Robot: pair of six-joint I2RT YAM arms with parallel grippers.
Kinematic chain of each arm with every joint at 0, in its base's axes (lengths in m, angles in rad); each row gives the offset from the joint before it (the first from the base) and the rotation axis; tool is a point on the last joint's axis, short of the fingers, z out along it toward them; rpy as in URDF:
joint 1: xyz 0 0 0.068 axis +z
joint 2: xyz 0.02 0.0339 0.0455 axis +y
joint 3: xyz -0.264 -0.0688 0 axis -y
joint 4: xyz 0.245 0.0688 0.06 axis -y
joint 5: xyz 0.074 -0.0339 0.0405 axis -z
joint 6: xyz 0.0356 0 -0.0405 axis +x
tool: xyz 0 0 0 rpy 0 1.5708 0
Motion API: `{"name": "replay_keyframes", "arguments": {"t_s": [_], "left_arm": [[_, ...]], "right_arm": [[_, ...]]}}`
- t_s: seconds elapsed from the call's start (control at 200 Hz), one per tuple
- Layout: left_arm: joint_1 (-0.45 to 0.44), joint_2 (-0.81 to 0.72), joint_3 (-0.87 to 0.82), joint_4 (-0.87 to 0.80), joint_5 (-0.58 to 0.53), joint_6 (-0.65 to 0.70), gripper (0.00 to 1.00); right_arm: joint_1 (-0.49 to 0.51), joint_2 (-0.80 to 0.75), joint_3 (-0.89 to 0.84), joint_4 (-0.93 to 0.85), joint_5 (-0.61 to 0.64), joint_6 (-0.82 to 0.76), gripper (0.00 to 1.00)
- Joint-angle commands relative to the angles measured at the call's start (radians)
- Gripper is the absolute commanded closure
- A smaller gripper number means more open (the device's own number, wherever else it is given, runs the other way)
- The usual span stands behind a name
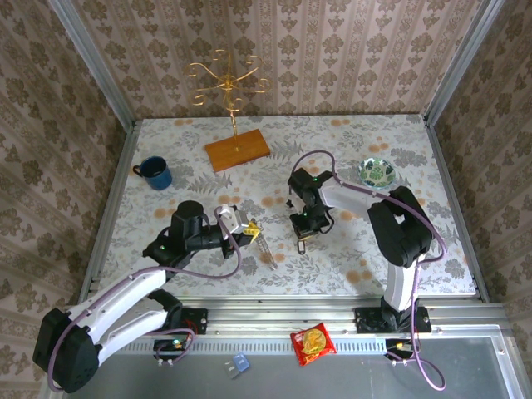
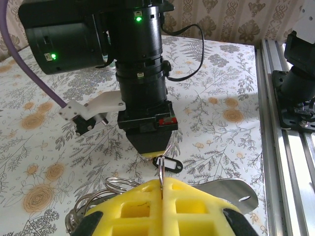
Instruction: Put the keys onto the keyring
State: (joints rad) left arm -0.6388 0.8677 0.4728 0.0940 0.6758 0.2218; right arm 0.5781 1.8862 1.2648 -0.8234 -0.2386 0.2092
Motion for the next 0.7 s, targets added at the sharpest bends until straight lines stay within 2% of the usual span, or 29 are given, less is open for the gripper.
{"name": "replay_keyframes", "arguments": {"t_s": [0.0,0.21,0.48,0.695], "left_arm": [[0.01,-0.001,0.017,0.028,0.027,0.024,1.0],[0.01,0.002,0.01,0.038,0.025,0.021,1.0],[0.011,0.0,0.007,0.038,0.026,0.02,1.0],[0.011,0.003,-0.002,0.064,0.018,0.006,1.0]], "right_arm": [[-0.005,0.026,0.039,0.008,0.021,-0.005,0.9],[-0.005,0.035,0.047,0.05,0.022,0.02,0.79],[-0.003,-0.001,-0.008,0.094,0.023,0.045,0.75],[0.0,-0.103,-0.122,0.224,0.04,0.039,0.73]]}}
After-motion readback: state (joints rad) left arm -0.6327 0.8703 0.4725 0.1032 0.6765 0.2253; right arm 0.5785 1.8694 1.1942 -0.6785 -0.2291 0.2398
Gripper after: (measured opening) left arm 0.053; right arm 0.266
